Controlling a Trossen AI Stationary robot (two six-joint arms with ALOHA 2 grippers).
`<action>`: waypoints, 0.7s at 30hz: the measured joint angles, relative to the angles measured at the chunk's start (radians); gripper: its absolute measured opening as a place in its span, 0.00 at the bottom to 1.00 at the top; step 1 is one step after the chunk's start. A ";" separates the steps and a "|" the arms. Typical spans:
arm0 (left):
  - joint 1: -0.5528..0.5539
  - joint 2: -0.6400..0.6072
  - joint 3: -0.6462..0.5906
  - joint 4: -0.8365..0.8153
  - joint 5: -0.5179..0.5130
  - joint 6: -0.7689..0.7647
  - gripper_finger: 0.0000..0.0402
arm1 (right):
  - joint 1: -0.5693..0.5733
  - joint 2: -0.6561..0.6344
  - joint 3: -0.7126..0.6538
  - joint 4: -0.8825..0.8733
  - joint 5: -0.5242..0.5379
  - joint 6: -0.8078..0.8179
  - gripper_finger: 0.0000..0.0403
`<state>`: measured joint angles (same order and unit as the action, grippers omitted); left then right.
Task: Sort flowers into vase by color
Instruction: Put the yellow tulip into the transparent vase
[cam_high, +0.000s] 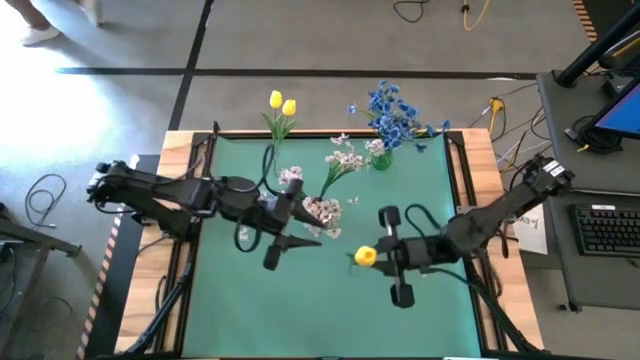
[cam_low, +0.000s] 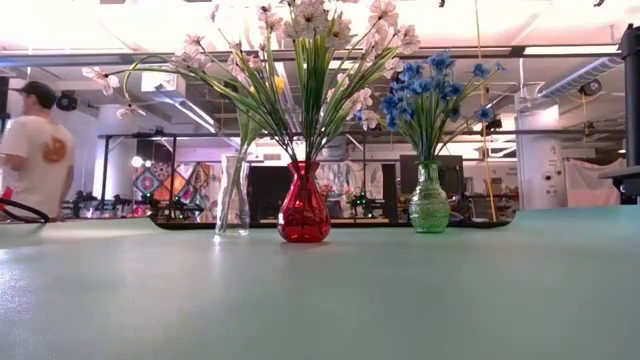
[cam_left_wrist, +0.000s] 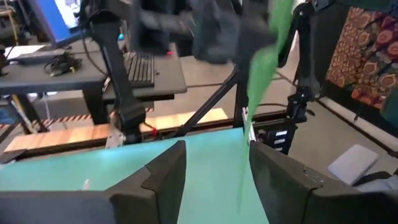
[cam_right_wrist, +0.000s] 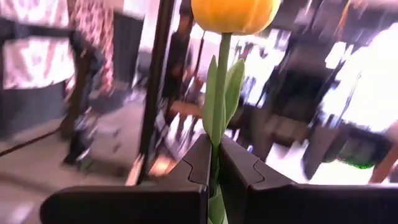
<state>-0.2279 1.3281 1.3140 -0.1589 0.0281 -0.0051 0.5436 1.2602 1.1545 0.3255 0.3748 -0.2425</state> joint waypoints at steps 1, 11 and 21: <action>-0.002 0.013 0.000 0.019 0.001 0.000 0.42 | -0.004 0.001 0.000 0.042 -0.001 -0.039 0.03; -0.005 0.106 0.000 0.226 0.011 -0.003 0.57 | -0.053 0.003 0.000 0.152 -0.017 -0.142 0.03; -0.005 0.150 0.000 0.346 0.033 -0.003 0.54 | -0.086 0.006 0.002 0.174 -0.017 -0.163 0.03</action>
<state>-0.2333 1.4784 1.3140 0.1875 0.0616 -0.0086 0.4571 1.2663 1.1564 0.4995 0.3581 -0.4053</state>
